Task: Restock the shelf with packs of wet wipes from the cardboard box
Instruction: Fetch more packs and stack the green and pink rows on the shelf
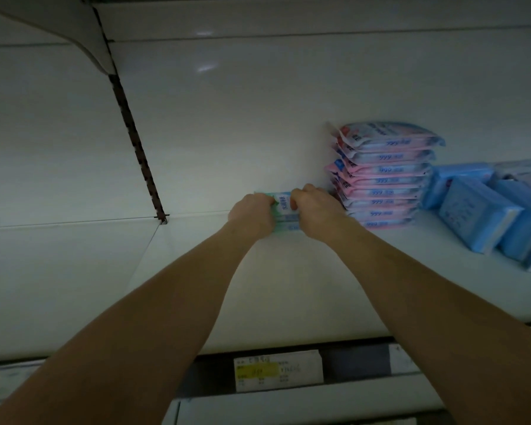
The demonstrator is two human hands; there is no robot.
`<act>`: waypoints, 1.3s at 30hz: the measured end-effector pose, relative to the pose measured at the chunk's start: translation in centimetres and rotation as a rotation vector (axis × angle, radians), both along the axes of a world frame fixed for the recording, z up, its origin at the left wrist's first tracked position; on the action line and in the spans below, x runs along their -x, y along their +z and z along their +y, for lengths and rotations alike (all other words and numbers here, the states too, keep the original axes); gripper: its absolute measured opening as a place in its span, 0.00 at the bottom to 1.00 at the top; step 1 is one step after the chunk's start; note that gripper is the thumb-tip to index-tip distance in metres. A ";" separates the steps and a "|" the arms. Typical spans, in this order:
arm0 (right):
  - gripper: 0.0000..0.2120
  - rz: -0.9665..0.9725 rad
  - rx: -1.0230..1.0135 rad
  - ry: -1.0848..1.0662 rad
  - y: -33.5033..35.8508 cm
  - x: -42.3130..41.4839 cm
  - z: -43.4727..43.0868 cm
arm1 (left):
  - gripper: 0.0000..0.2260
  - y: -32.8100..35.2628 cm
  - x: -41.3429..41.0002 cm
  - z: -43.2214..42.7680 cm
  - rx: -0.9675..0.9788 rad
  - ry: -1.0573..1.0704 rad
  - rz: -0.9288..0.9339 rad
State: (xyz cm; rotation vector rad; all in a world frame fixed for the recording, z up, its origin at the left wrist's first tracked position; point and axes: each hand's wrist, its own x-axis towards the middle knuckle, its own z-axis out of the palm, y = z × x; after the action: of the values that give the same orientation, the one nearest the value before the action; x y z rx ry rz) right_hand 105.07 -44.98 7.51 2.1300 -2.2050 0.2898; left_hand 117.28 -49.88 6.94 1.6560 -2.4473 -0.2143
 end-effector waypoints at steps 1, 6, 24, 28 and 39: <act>0.19 0.024 -0.014 -0.010 0.3 -0.2 0.1 | 0.18 0.1 0.0 0.0 -0.009 0.010 0.000; 0.17 0.031 0.012 -0.018 2.3 -2.4 0.7 | 0.17 1.5 -1.1 0.6 0.003 0.114 0.036; 0.12 -0.205 -0.049 0.651 4.0 -14.4 10.4 | 0.20 4.3 -12.7 17.3 0.116 0.903 0.198; 0.11 -0.271 -0.117 0.828 3.9 -18.3 16.1 | 0.20 4.3 -15.2 25.0 0.143 1.168 0.277; 0.12 -0.467 -0.393 1.218 1.6 -27.4 38.8 | 0.25 1.6 -20.5 51.5 0.412 1.834 0.689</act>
State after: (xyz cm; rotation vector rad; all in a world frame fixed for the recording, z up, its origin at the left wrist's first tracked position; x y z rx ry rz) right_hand 132.45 -6.20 9.13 3.6679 -0.7558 0.4350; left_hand 137.75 1.66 8.49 2.2334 -0.0032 0.0282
